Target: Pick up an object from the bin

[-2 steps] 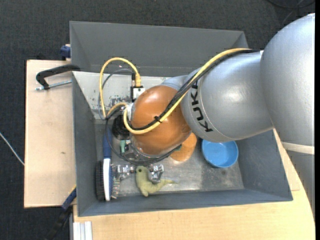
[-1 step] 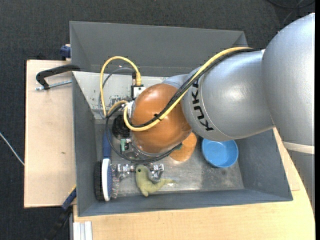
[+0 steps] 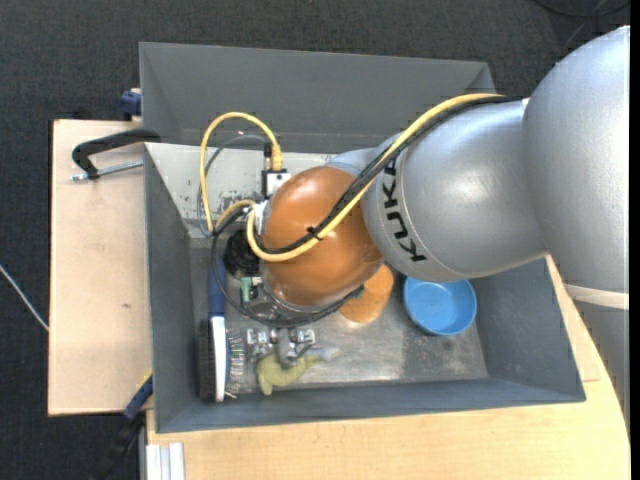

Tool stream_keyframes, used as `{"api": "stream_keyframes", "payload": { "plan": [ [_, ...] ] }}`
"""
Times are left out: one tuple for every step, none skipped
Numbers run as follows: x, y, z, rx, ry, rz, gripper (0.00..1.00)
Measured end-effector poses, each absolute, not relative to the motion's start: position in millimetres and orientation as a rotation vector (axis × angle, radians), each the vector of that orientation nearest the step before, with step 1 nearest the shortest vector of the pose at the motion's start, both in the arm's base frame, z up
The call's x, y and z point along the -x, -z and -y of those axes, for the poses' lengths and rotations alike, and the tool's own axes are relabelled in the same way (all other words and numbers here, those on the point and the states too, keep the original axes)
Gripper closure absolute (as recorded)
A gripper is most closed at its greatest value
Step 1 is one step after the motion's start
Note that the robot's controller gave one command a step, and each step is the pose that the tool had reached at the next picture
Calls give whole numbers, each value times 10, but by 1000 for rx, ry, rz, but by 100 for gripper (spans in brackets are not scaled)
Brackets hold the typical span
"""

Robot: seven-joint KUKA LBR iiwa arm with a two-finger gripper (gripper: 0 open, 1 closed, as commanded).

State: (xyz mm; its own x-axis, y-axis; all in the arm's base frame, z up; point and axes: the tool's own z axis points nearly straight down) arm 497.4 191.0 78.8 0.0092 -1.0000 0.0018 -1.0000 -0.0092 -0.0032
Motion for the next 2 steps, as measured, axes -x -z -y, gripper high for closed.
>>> {"api": "stream_keyframes", "payload": {
  "plan": [
    [-4996, -1443, -1931, 2220, 4, -2206, 100],
    [-5015, -2026, -1954, 2217, 4, -2208, 100]
  ]
}}
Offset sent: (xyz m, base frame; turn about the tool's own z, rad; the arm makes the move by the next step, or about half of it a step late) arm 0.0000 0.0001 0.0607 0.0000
